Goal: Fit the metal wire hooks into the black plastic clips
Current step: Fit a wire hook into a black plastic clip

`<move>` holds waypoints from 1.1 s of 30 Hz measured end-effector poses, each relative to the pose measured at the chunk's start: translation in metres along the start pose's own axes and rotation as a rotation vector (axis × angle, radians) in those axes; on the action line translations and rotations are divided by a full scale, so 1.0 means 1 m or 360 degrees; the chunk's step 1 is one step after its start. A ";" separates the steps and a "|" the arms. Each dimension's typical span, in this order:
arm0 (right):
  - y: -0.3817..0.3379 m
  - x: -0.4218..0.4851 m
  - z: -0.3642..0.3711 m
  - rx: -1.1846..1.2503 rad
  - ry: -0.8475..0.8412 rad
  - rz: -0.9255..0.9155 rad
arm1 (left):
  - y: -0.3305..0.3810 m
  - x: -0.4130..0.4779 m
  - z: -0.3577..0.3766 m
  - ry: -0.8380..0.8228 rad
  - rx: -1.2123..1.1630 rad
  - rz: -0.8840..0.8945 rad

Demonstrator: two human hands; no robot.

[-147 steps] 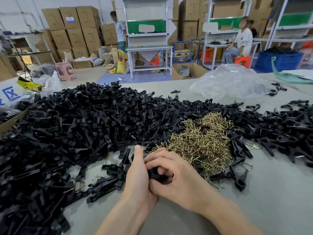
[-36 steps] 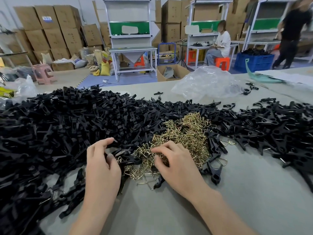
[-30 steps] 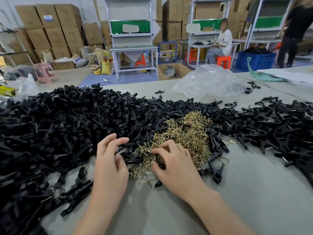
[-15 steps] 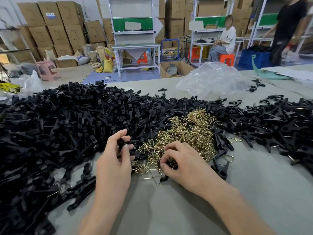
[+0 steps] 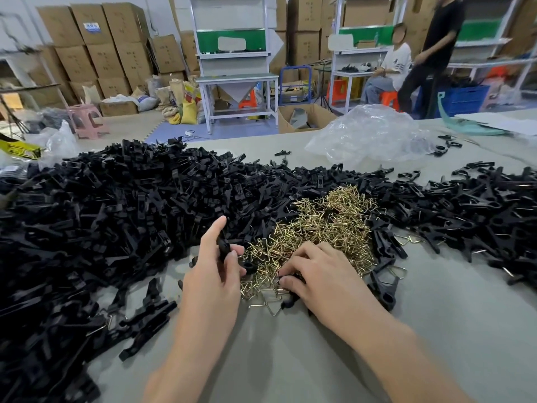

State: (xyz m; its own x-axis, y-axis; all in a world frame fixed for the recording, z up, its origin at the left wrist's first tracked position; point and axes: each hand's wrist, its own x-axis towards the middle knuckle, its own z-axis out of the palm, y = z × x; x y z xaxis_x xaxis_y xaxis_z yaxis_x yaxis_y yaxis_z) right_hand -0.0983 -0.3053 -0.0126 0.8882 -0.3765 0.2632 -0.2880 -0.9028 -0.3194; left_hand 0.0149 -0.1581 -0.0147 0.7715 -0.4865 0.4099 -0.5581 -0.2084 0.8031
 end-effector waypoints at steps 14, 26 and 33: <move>-0.015 0.003 -0.016 0.1805 0.0382 0.0251 | 0.005 -0.004 0.005 -0.0062 -0.0127 0.0031; -0.008 0.015 -0.011 0.2742 0.0251 0.0580 | 0.020 -0.013 0.017 -0.0312 -0.0479 -0.0071; -0.011 0.015 -0.009 0.2967 0.0104 0.0523 | 0.020 -0.006 0.015 -0.0218 -0.0789 -0.0308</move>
State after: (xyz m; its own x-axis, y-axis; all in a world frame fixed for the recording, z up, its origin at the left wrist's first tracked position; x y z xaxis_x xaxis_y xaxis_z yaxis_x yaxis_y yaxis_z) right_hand -0.0851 -0.3027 0.0026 0.8601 -0.5100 0.0104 0.3214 0.5261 -0.7874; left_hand -0.0050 -0.1718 -0.0078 0.7805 -0.5918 0.2013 -0.1740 0.1037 0.9793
